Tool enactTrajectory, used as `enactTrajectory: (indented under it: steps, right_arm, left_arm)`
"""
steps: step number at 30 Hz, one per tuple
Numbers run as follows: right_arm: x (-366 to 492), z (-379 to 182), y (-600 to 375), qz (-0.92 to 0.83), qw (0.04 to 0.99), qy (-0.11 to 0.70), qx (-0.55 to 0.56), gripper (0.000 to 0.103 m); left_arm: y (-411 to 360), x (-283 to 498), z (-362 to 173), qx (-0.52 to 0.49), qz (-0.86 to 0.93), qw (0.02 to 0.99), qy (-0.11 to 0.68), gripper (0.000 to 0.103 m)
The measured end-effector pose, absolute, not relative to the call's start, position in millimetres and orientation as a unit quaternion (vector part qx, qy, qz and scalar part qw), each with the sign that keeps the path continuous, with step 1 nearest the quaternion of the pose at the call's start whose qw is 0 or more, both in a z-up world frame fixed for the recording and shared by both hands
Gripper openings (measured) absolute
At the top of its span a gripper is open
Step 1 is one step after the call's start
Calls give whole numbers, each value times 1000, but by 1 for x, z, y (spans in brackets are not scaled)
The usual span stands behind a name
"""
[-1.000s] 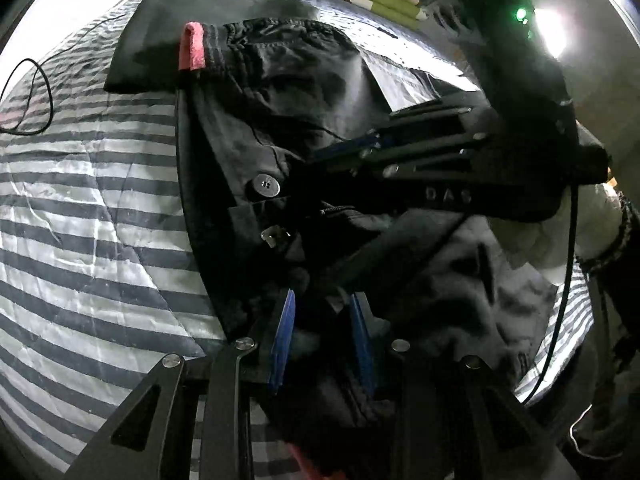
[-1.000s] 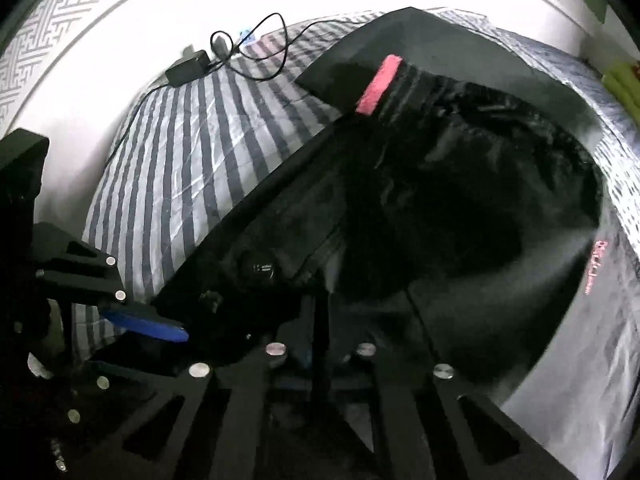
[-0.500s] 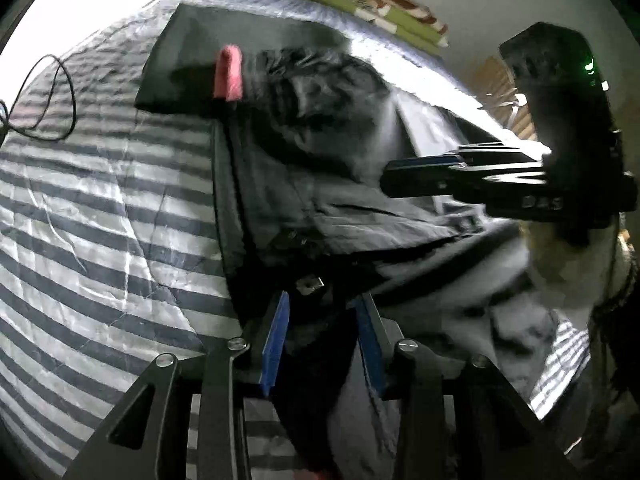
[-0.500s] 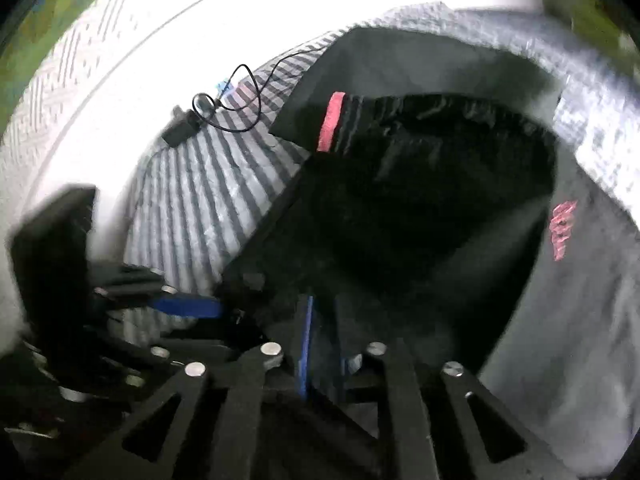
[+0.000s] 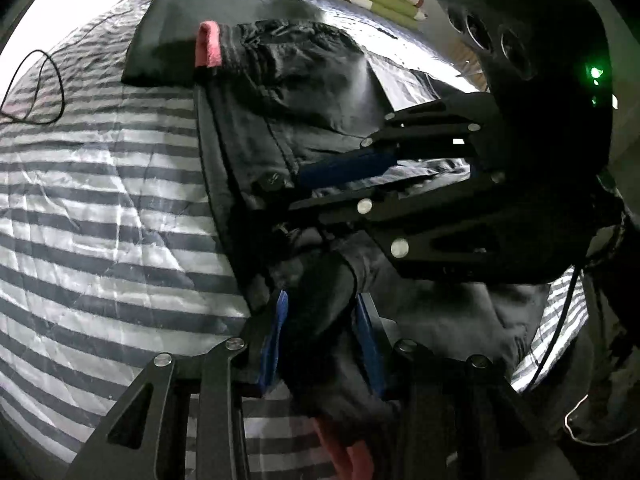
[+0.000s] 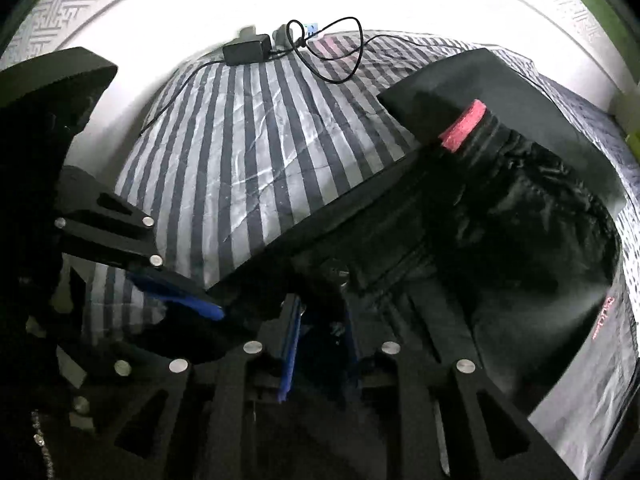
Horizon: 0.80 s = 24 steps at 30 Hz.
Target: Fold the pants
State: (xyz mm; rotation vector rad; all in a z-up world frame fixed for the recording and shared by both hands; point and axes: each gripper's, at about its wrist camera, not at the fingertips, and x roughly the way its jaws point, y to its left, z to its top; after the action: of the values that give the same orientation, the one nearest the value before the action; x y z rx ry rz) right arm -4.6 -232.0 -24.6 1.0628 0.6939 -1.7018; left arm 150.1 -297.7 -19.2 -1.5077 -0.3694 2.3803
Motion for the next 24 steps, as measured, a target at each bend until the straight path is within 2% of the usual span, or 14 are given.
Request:
enactTrajectory:
  steps: [2,4,5,12,14,18,24]
  right_arm:
    - [-12,-25,-231,-704,483,268,447,17]
    - [-23,-25,-227,-701,484,240,466,4]
    - [-29,-25,-225,-702,480,227,475,1]
    - [-50,-8,-207,-711,480,159,489,0]
    - [-46,-6,-206,-702,491,160,491,1]
    - [-25,-10,-215,-699,496,227,464,21]
    - [2,-27,-229,-694,491,322,417,25]
  left_arm:
    - [-299,150,-19,-525,827,151,-132,38]
    - [-300,151,-19,-525,827,151,-136,38]
    - [-300,151,-19,-525,826,151,-140,38]
    - [-321,139,-13,-510,825,148,-193,38]
    - [-331,136,-12,-506,822,145,-215,38]
    - [-338,134,-8,-500,830,135,-206,37]
    - [-329,127,-21,-517,823,135,-194,32]
